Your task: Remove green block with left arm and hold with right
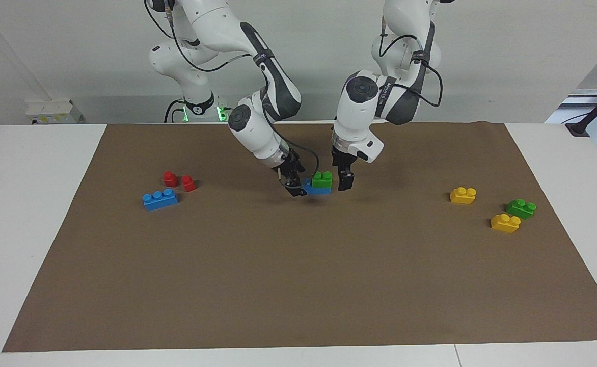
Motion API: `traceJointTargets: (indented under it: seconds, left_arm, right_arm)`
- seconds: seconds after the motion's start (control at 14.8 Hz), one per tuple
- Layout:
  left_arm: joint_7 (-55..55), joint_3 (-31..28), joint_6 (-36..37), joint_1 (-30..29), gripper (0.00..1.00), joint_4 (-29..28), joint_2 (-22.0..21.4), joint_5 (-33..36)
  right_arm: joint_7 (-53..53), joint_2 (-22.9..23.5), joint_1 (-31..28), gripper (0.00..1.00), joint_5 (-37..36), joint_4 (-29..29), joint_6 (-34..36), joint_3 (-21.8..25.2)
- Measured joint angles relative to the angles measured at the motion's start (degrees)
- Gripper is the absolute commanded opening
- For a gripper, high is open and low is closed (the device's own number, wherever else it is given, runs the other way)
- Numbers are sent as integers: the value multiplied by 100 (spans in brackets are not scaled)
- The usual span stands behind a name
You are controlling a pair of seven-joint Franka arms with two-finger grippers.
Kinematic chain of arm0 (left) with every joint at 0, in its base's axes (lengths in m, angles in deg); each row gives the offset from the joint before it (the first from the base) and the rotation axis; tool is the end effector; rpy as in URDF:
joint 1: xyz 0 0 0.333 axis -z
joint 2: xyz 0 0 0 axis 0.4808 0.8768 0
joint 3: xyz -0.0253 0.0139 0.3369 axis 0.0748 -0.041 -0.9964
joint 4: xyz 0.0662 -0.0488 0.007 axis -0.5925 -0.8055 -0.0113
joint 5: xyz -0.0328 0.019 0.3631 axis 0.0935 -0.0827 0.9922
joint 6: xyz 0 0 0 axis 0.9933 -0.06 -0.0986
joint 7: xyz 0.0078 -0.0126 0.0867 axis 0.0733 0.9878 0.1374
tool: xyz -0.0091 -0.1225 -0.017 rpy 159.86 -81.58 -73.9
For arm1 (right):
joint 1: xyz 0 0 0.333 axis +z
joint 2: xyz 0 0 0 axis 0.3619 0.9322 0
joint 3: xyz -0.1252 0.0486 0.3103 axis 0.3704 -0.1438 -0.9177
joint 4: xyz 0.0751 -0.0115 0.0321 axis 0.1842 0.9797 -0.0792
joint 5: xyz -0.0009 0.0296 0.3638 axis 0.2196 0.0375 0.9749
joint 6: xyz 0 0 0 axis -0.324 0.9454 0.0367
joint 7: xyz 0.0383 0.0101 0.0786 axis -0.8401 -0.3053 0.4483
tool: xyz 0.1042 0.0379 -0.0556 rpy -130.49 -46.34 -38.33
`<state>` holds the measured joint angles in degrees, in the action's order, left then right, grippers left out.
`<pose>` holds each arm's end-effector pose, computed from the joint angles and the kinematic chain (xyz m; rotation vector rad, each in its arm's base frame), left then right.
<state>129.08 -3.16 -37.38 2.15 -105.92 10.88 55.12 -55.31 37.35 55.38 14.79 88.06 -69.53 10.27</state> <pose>0.4449 -0.3172 0.4071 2.1735 2.2591 -0.0635 0.4652 0.3279 0.3271 -1.9480 1.9348 0.5165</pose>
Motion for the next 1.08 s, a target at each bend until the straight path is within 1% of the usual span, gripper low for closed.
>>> traceJointTargets:
  seconds: [0.2,0.88,0.95,1.08]
  left_arm:
    - [232,0,-249,110,100,-206,0,0]
    - [499,1,-430,346,100,-420,-2,0]
    - [513,2,-449,354,100,-439,-2,0]
    - [515,1,-470,357,100,-478,-3,1]
  right_arm:
    - [78,77,24,100,19,9,-163,0]
    - [92,172,308,99,203,54,-461,0]
    - [92,172,308,98,204,72,-508,0]
    - [92,173,308,87,204,112,-560,3]
